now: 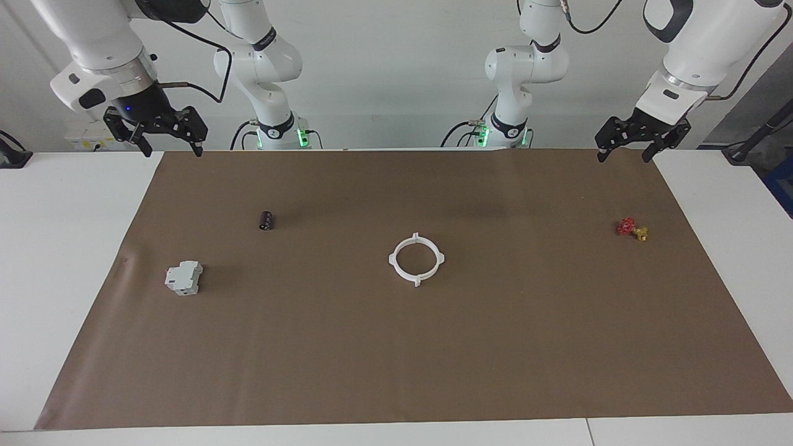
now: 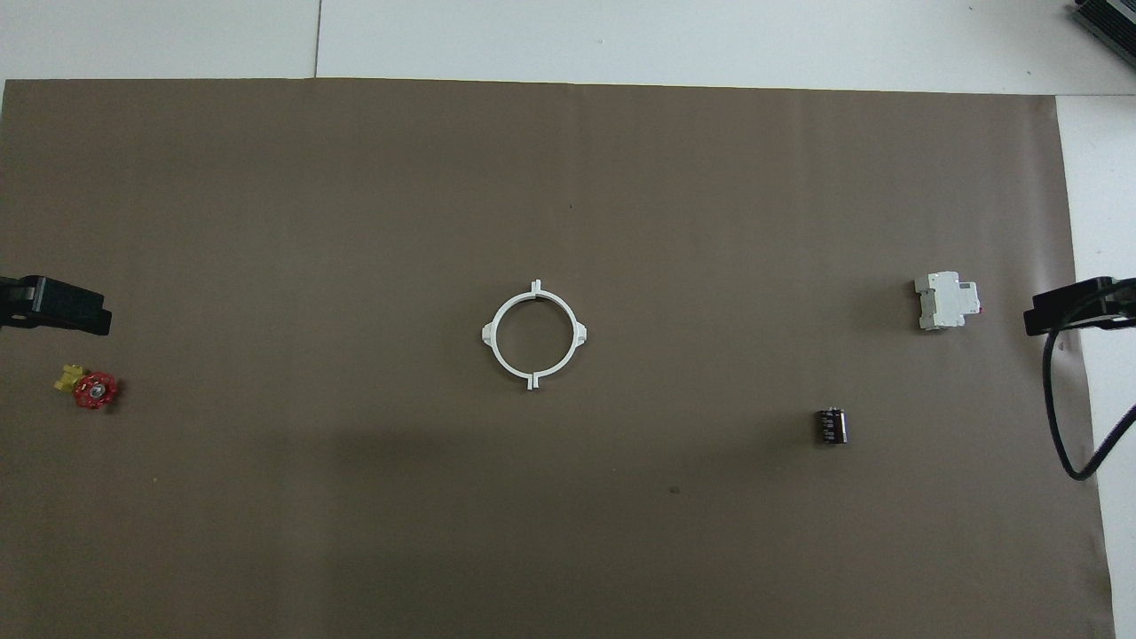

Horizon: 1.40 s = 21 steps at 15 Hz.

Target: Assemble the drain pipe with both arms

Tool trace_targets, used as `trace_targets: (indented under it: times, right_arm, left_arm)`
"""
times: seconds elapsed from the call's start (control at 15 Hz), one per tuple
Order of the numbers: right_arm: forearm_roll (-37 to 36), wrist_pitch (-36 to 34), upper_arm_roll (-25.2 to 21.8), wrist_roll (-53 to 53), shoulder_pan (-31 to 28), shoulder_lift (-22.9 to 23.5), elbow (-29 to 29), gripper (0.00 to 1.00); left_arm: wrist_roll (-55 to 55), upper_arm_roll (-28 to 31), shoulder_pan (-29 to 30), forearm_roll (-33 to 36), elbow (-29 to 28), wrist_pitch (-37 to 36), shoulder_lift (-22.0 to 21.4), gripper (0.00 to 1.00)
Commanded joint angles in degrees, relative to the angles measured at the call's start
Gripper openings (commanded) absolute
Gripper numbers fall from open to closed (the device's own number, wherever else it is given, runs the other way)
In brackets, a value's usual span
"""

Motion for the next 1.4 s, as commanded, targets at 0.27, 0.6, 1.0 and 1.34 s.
trace_targets:
  times: [0.27,0.6,1.0,1.34]
  right_arm:
    - [1.3,-0.5,0.3,0.3,-0.5,-0.4,-0.1,1.00]
    - [1.3,-0.5,0.3,0.3,-0.5,-0.4,-0.1,1.00]
    - [1.3,-0.5,0.3,0.3,-0.5,-0.4,0.0,1.00]
    - [1.3,-0.5,0.3,0.3,-0.5,-0.4,-0.1,1.00]
  left_arm:
    - [0.5,0.6,-1.6,-0.5,4.4,-2.2,3.6,1.00]
    - [0.4,0.6,-1.8,-0.5,4.9,-0.9,5.6,1.00]
    - [0.4,0.5,-1.8,-0.6,4.7,-0.9,5.4,1.00]
    - [0.4,0.5,-1.9,-0.6,4.2,-0.8,5.1,1.00]
